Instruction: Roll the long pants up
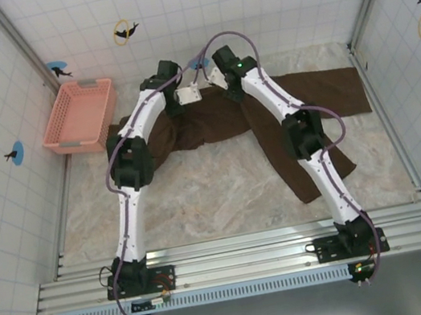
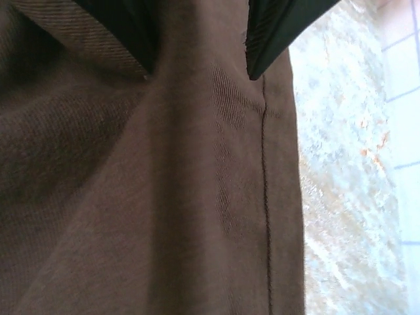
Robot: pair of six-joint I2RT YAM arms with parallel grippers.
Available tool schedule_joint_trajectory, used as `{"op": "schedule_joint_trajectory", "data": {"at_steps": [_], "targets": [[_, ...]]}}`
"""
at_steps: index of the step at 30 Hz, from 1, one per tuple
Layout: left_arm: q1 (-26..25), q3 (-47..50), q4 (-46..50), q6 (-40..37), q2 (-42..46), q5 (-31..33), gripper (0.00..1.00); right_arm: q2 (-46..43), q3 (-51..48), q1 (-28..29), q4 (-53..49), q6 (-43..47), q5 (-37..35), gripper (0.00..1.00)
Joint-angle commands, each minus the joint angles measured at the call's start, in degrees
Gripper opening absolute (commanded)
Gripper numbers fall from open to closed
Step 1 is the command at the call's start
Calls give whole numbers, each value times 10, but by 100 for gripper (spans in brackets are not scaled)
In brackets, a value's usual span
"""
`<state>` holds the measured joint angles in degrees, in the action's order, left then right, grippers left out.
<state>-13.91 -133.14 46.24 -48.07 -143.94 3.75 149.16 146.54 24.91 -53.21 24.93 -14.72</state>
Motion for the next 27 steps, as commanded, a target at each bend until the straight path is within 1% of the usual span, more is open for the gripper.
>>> {"op": "schedule_joint_trajectory", "data": {"at_steps": [1, 2, 3, 4, 5, 6, 8, 9, 11, 13, 15, 18, 20, 21, 23, 27], "targets": [[-2, -19, -66, 6, -27, 46, 66, 21, 28, 1, 52, -21, -37, 56], [-2, -25, -81, 11, -34, 60, 68, 22, 29, -1, 64, -25, -44, 66], [-2, -36, -89, 18, -40, 70, 68, 22, 29, -1, 77, -35, -69, 71], [-3, -40, -103, 24, -43, 85, 72, 18, 33, -1, 80, -39, -79, 74], [-2, -40, -122, 34, -42, 109, 86, 11, 33, -3, 81, -42, -85, 74], [-1, -41, -133, 40, -39, 125, 97, 1, 33, -4, 81, -51, -101, 75], [1, -41, -149, 47, -28, 146, 97, -33, 22, -10, 68, -58, -97, 77], [3, -43, -152, 54, -20, 147, 97, -58, 6, -12, 65, -64, -106, 77], [8, -43, -157, 62, -5, 137, 98, -113, -43, -14, 56, -66, -97, 78], [10, -45, -161, 61, 7, 134, 97, -171, -108, -13, 51, -80, -99, 78], [10, -44, -165, 56, 18, 125, 98, -247, -188, -10, 44, -101, -101, 78], [10, -43, -143, 42, 30, 78, 98, -341, -323, 4, 47, -119, -116, 79], [10, -33, -140, 40, 37, 70, 98, -398, -410, 13, 54, -129, -118, 81], [10, -24, -139, 37, 42, 74, 98, -425, -447, 17, 55, -142, -120, 81], [11, -11, -134, 42, 50, 86, 97, -466, -497, 27, 37, -166, -97, 80], [12, 7, -120, 78, 78, 116, 97, -524, -592, 82, -7, -211, -121, 80]]}}
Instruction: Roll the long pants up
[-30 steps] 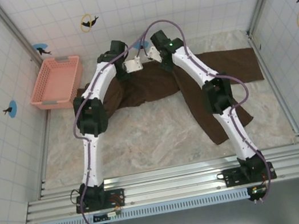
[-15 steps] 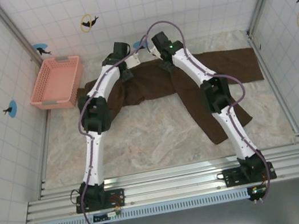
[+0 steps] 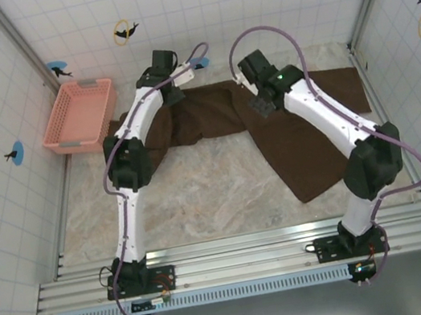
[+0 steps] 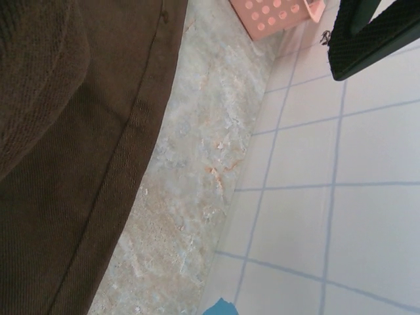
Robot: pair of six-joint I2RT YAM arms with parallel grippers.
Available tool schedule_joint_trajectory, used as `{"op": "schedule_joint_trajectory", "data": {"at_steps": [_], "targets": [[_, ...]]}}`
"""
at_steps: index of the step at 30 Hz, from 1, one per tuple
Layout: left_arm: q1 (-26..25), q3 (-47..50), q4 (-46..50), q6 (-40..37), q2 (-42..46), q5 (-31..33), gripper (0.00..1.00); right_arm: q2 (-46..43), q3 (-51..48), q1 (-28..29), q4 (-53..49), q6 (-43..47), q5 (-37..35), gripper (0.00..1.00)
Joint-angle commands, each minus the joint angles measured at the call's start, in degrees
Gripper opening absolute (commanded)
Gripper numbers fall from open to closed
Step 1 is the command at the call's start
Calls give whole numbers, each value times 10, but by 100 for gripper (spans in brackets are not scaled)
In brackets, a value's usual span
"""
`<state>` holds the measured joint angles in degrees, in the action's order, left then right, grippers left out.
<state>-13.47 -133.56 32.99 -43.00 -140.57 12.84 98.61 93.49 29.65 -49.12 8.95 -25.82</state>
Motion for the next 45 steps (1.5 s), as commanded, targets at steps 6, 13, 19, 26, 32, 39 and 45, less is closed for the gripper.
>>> {"op": "schedule_joint_trajectory", "data": {"at_steps": [6, 13, 19, 26, 32, 39, 45], "targets": [[24, 35, 6, 48, 87, -3, 97, -51, -177, 99, -68, -148, 17, 78], [30, 39, 1, 60, 86, -59, 97, -46, -283, 99, -44, -172, 49, 76], [25, 33, 15, 27, 62, -75, 98, 5, -304, 69, -24, -139, 112, 69], [18, 31, 24, 25, 23, -79, 98, 64, -307, 59, -3, -128, 160, 64], [13, 30, 36, 45, 17, -85, 98, 87, -300, 40, 1, -124, 159, 51], [13, 22, 59, 57, 22, -84, 97, 91, -292, -4, -7, -136, 166, 22], [12, 23, 71, 63, 39, -74, 98, 64, -273, -28, -21, -139, 150, 0]]}}
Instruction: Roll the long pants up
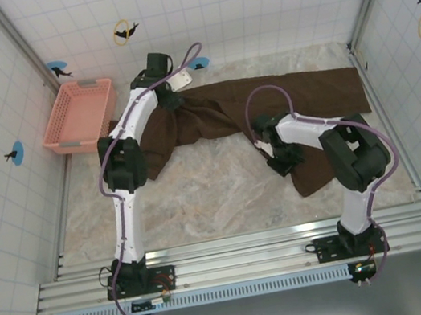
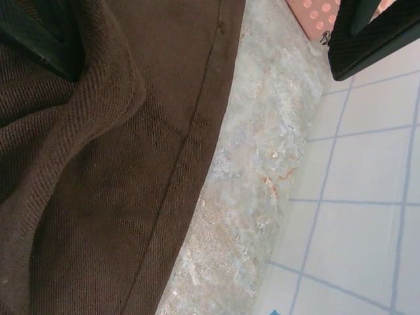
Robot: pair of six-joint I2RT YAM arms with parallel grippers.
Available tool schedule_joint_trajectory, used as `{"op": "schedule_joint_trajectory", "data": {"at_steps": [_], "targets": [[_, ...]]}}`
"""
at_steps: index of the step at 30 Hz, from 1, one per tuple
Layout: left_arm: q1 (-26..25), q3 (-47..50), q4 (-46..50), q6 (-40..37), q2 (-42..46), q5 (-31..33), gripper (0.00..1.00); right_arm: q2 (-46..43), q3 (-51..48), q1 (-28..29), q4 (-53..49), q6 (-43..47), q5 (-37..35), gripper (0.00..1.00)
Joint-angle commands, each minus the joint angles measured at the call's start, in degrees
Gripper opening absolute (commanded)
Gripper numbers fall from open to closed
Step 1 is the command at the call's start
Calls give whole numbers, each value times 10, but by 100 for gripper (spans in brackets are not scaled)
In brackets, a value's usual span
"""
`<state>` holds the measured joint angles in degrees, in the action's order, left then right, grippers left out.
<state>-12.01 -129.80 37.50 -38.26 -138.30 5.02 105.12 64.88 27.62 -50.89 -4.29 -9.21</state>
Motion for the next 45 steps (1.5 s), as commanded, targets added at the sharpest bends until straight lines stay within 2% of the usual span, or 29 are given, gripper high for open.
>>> {"op": "schedule_joint_trajectory", "data": {"at_steps": [1, 5, 9, 15, 22, 26, 36, 37, 38, 39, 41, 42, 45], "targets": [[-3, -12, 27, 16, 21, 10, 97, -14, 22, -10, -12, -3, -22, 0], [-3, 0, 19, 21, 57, 23, 97, -71, 85, -21, -73, 15, -65, 0], [-3, 7, 15, 20, 71, 25, 97, -124, 169, -66, -112, 25, -109, 0], [-3, 7, 3, 28, 75, 49, 98, -124, 244, -151, -57, 25, -138, 0], [-4, -38, 43, 59, 39, 61, 98, -20, 312, -214, 2, 23, -149, 0], [-7, -38, 58, 82, 40, 55, 97, 42, 349, -226, 52, 24, -161, 0], [-13, 4, 80, 128, 20, 90, 97, 258, 583, -246, 29, 7, -233, 0], [-14, 24, 69, 134, 26, 96, 98, 281, 606, -250, 25, -1, -242, 6], [-13, 40, 61, 140, 27, 94, 97, 296, 625, -251, 23, -6, -254, 7], [-13, 59, 54, 145, 53, 89, 98, 315, 642, -252, 23, -8, -265, 15], [-13, 84, 46, 167, 67, 91, 97, 344, 679, -253, 17, -22, -303, 42], [-11, 94, 48, 176, 73, 92, 98, 356, 691, -252, 15, -28, -323, 51], [-6, 145, 32, 196, 105, 99, 97, 367, 701, -248, 18, -46, -397, 65]]}}
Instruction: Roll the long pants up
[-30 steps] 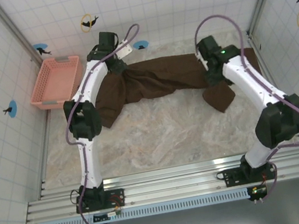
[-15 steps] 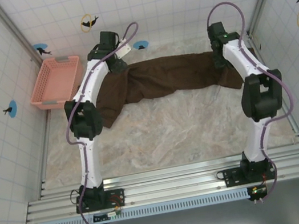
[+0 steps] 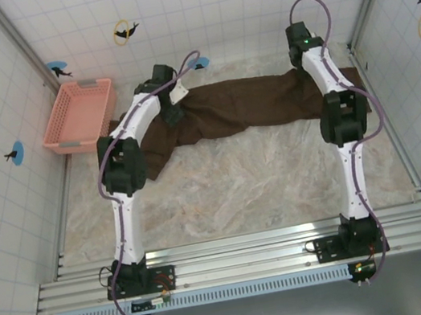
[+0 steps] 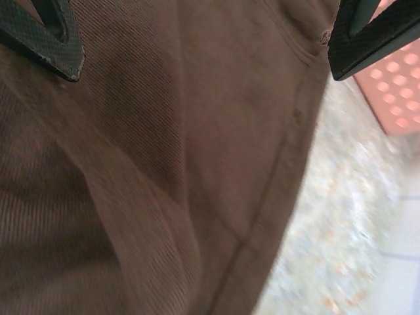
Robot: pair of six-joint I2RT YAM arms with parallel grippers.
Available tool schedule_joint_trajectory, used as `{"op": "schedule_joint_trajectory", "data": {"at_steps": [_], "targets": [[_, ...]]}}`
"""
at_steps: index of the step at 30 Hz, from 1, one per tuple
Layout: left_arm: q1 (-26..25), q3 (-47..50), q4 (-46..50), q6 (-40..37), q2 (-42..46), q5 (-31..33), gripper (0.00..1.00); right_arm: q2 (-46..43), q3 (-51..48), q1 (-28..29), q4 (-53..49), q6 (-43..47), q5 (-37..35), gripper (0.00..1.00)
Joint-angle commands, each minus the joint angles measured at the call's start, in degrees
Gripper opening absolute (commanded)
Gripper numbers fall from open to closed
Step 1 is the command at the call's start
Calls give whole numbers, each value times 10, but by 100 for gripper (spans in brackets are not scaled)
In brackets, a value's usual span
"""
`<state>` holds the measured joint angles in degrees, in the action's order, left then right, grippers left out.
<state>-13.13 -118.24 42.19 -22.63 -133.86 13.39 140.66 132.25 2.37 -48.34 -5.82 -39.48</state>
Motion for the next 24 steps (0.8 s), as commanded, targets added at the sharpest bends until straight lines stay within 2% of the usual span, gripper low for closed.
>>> {"op": "schedule_joint_trajectory", "data": {"at_steps": [1, 3, 8, 16, 17, 20, 24], "targets": [[6, 49, -23, 43, 73, 16, 97, 6, 18, 6, -2, -32, -104, 67], [9, 96, -38, 45, 109, 20, 98, -26, -28, 11, 29, -31, -116, 72], [9, 208, -56, 44, 210, 31, 97, -138, -157, 20, 85, -38, -45, 74], [1, 350, 29, 63, 340, 14, 97, -268, -327, 39, 124, -69, 69, 72], [0, 369, 39, 65, 353, 12, 96, -280, -342, 39, 128, -69, 80, 72], [-6, 417, 62, 71, 372, 18, 80, -304, -371, 40, 127, -71, 108, 71], [-12, 446, 84, 87, 378, 28, 77, -333, -406, 44, 133, -77, 142, 70]]}}
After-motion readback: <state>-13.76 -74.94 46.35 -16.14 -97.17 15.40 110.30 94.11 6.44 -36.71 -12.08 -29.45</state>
